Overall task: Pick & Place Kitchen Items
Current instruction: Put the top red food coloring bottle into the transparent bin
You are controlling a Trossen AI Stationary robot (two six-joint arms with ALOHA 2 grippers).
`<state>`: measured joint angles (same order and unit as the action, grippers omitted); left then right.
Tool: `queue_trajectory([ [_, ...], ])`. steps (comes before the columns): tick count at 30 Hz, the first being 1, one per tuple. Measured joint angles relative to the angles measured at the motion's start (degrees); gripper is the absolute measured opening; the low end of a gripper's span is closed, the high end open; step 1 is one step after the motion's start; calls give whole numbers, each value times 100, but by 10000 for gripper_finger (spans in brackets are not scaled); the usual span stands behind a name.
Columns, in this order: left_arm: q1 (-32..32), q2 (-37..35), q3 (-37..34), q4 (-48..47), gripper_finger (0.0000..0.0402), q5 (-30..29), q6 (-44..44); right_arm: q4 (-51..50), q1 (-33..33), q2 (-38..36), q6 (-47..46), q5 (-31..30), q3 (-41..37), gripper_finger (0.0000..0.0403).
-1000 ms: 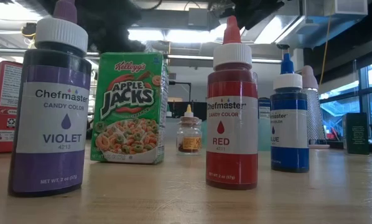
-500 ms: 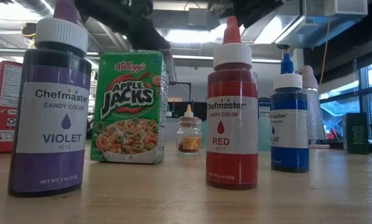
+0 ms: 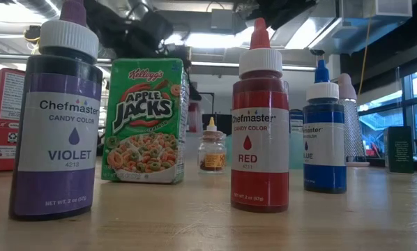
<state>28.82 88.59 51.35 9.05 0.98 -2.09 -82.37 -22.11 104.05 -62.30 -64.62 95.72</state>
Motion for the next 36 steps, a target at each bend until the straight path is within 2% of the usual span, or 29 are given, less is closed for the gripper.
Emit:
queue_trajectory([
  [5, -7, 442, -2, 424, 114, -37, 143, -10, 0, 1, 22, 13, 0, 227],
  [9, -29, 694, -2, 458, 114, -431, 235, -9, 0, 2, 39, 13, 0, 227],
  [16, -20, 790, -2, 645, 114, -636, 316, -9, 0, 2, 39, 15, 0, 227],
  [21, -20, 790, -2, 706, 114, -1017, 390, -7, 0, 2, 39, 15, -1, 227],
  [36, 138, 993, -2, 913, 114, -787, 476, 50, 0, 2, 39, 33, -2, 227],
])
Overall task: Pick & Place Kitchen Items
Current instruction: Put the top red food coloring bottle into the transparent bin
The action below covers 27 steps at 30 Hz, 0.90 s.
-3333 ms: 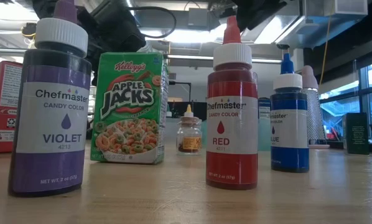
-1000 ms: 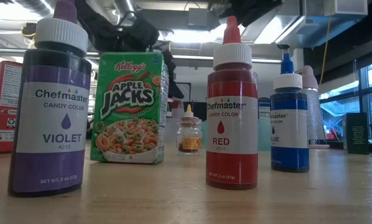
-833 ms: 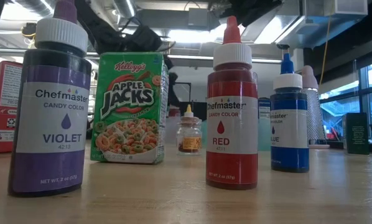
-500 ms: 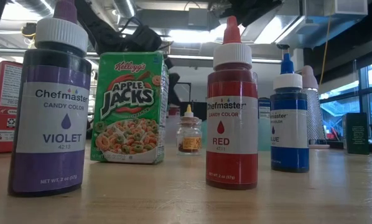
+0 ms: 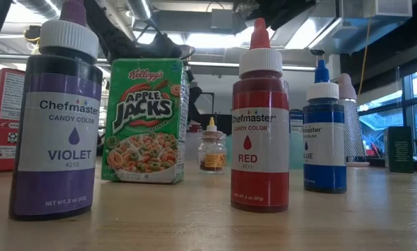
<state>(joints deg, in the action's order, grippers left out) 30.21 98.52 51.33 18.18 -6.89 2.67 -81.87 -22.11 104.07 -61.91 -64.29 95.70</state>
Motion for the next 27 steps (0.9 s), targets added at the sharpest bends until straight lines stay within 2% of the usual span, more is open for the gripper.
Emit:
queue_trajectory([
  [4, 87, 0, 0, 77, 114, 196, 82, 1, 0, 0, 1, 0, 0, 227],
  [15, 108, 85, 22, 94, 114, 209, 112, 3, 0, 44, 2, -9, -2, 227],
  [23, 108, 519, 533, -295, 114, 209, 182, 14, 0, 61, 0, -15, -2, 227],
  [27, 108, 549, 568, -346, 114, 175, 145, 9, 0, 61, 2, 0, -2, 227],
])
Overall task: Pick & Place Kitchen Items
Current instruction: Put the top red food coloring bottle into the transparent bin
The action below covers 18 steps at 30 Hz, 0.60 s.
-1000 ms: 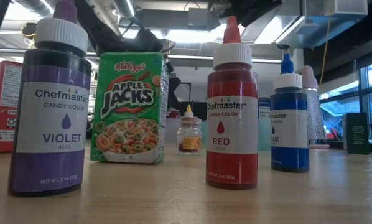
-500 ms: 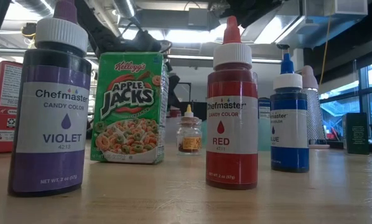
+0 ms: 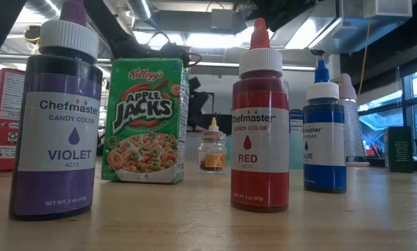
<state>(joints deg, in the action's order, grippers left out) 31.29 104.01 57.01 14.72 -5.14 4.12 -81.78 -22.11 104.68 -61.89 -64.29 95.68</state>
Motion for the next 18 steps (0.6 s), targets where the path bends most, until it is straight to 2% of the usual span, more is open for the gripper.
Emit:
queue_trajectory([
  [5, 11, 0, 0, -53, 120, -273, -25, -26, 0, 0, 0, 0, 0, 227],
  [15, 74, 0, 0, -64, 137, -237, -85, -24, 2, 0, 46, 0, 0, 227],
  [18, 74, 6, -6, -107, 140, -63, -83, -24, 2, 0, 46, 0, 0, 227],
])
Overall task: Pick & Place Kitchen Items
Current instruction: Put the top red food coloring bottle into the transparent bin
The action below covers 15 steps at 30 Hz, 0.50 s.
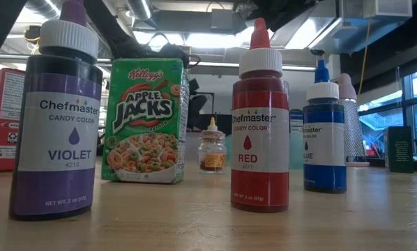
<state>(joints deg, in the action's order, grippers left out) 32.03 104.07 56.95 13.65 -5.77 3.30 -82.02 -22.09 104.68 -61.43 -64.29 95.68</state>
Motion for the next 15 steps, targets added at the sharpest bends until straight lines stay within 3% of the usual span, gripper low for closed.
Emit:
queue_trajectory([
  [15, -4, 3, 0, 132, 144, 30, 104, 0, 0, 0, -2, 0, 0, 227],
])
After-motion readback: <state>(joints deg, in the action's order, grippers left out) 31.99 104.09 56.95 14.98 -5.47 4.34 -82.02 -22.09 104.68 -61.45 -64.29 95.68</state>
